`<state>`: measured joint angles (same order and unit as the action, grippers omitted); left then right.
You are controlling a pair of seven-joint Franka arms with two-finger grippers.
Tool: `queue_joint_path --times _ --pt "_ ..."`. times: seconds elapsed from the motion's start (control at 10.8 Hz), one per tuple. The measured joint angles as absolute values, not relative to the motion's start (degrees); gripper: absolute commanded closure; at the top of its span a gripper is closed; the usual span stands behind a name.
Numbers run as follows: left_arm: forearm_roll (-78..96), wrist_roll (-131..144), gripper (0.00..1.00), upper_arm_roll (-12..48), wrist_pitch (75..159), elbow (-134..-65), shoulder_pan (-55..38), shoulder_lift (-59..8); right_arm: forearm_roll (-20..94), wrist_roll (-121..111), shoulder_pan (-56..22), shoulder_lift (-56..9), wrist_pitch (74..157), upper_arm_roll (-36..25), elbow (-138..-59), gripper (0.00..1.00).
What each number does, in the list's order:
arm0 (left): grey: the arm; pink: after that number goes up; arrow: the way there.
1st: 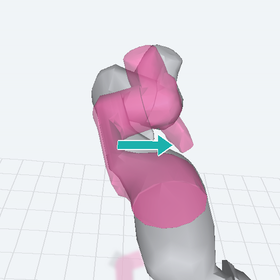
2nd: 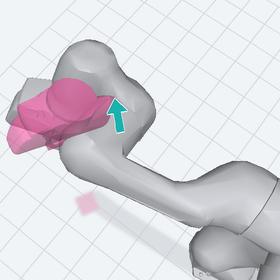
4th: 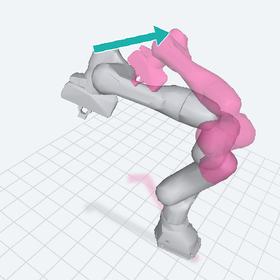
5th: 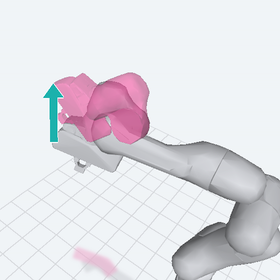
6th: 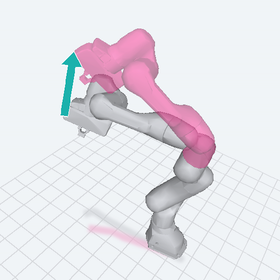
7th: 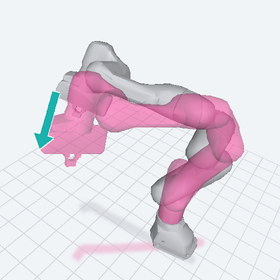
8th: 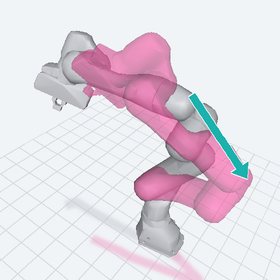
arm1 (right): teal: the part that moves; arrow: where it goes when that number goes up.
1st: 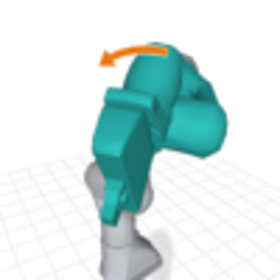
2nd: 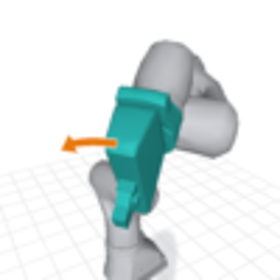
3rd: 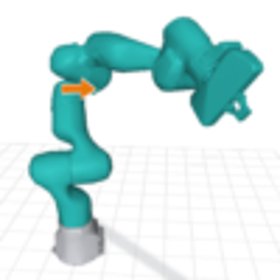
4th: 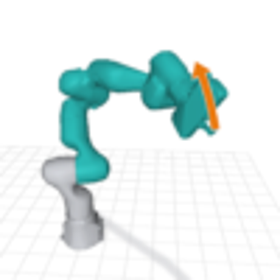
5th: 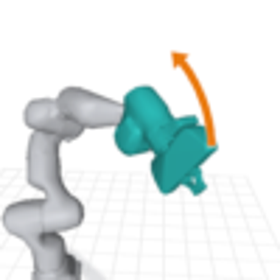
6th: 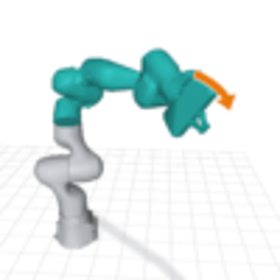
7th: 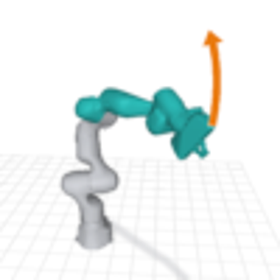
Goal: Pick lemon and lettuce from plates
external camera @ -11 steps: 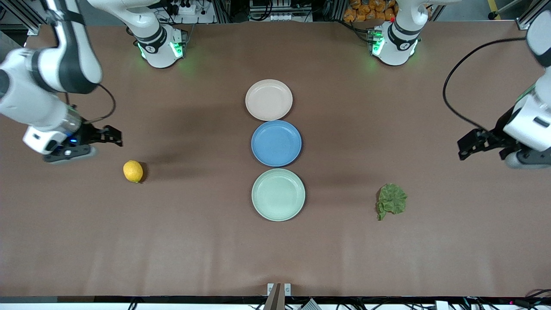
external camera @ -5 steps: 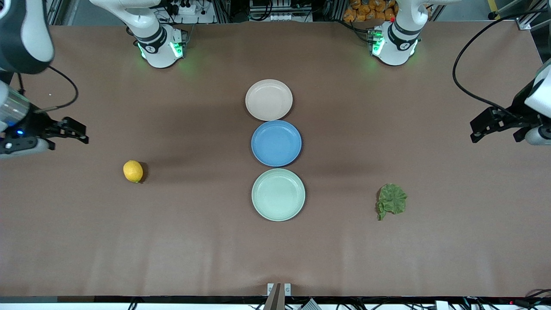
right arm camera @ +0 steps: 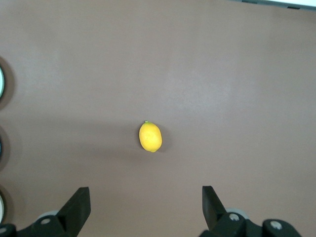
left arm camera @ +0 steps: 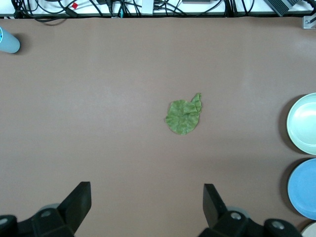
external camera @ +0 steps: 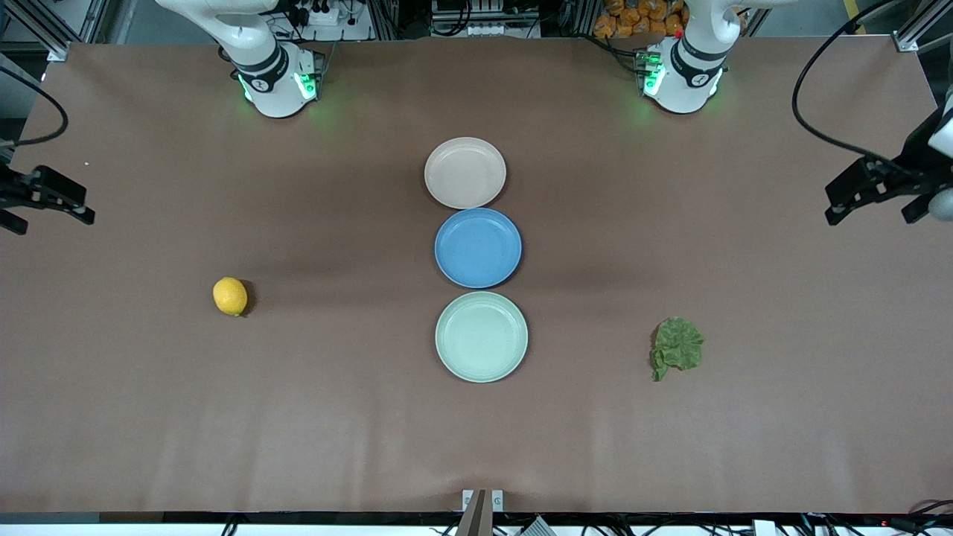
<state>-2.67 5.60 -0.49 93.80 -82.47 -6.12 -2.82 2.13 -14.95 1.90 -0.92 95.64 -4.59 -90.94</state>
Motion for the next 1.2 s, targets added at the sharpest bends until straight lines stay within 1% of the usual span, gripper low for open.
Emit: queue_joint_path --times 0.18,0.37,1.2 --pt "-2.7 5.6 0.00 1.6 93.1 -82.7 -4.2 -2.2 2.1 -14.7 1.9 -0.9 93.7 -4.6 -87.6 0.00" --pt "-2.7 5.6 0.00 2.4 93.1 -83.0 -3.1 -2.2 2.1 -12.8 1.9 -0.9 90.7 -4.6 -86.1 0.00" --pt "-1.8 2.2 0.00 2.8 90.9 -83.1 -2.8 -2.2 2.1 -9.6 1.9 -1.0 88.3 -4.6 -86.1 0.00"
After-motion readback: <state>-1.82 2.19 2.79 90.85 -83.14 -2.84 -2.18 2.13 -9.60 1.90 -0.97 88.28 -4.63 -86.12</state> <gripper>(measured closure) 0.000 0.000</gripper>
